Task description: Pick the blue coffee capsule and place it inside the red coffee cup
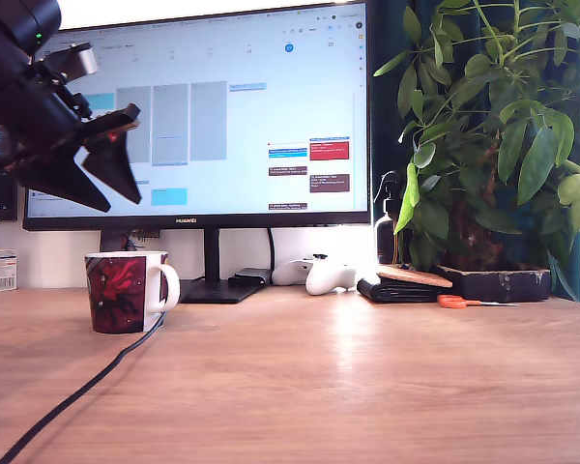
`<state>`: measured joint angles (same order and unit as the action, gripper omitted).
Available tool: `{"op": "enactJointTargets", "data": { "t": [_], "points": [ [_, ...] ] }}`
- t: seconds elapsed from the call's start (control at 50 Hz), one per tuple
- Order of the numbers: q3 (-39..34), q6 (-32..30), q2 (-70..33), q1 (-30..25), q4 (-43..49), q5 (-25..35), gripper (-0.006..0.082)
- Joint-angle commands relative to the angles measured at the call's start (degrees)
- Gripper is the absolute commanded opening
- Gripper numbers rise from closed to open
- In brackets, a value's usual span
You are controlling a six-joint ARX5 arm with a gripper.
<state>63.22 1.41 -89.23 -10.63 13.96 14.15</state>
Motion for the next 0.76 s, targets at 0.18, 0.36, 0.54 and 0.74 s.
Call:
{"op": "enactJointTargets", "data": {
  "t": [0.18, 0.36, 0.54, 0.74],
  "points": [
    [-0.17, -3.02, 9.55, 2.91, 5.22, -1.66, -0.0024],
    [-0.24, -3.43, 14.08, 5.03, 9.44, -1.77, -0.0024],
    [-0.24, -4.04, 17.97, 6.16, 12.00, -1.77, -0.0024],
    [-0.24, -4.48, 20.31, 7.13, 13.62, -1.77, -0.0024]
  ]
}}
